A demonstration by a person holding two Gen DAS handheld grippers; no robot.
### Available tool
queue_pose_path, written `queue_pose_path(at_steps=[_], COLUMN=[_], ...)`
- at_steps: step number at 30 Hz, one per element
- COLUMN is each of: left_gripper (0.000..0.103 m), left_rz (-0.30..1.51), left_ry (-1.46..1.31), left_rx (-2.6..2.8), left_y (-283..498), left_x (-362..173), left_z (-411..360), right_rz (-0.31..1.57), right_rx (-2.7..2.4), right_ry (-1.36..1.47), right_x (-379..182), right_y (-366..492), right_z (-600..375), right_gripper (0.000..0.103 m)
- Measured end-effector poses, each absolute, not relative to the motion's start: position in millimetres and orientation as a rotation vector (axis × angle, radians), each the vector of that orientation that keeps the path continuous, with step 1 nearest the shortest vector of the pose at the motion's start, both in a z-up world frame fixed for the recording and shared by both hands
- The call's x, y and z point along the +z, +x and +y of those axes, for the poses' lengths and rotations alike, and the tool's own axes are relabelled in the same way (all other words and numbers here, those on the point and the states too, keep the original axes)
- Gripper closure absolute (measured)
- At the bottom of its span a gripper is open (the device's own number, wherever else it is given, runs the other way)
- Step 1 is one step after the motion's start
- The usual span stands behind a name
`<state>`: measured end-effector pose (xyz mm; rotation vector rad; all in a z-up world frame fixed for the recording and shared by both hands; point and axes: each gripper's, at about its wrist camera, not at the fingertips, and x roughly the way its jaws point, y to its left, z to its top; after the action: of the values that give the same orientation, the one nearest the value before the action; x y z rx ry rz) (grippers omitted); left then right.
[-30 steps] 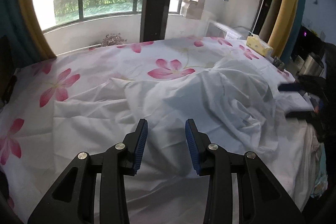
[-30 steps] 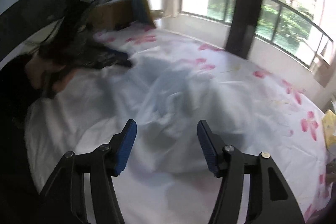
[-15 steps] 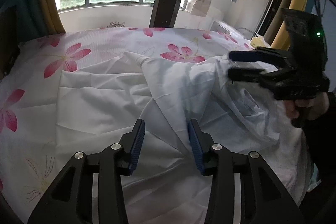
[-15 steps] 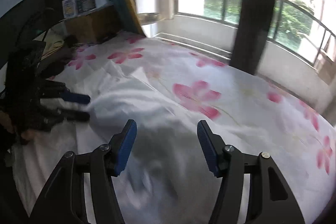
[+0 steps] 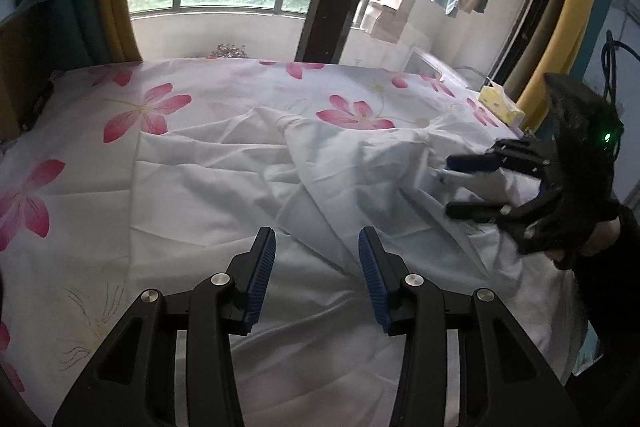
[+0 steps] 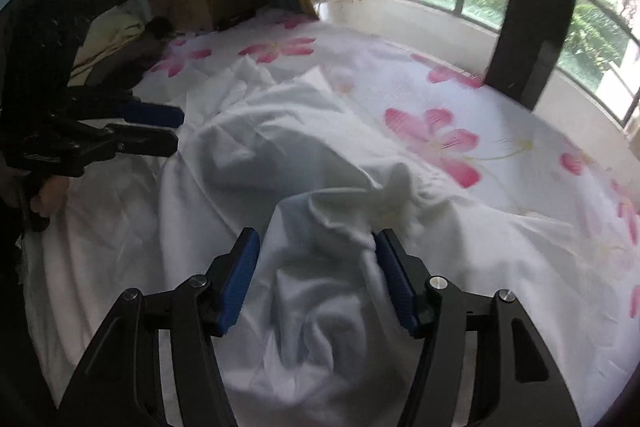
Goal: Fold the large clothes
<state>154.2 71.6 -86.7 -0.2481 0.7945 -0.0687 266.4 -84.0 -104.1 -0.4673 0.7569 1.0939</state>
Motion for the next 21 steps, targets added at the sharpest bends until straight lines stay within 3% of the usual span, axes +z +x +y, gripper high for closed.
queue_pose_path(at_steps=[8,21], left_gripper=[0.057,0.057], left_rz=[0.840,0.862], left_ry=[-0.268,-0.221], left_rx=[-0.125,-0.094], left_y=[164,200], left_x=[-95,-103], left_z=[58,47], right_rz=[0.657,0.762], right_rx=[0.885,0.689], right_ry=[-0.401,-0.291], right_x=[-72,-102], right_y=[275,298], right_z=[-157,-218], right_gripper=[0.042,0.042])
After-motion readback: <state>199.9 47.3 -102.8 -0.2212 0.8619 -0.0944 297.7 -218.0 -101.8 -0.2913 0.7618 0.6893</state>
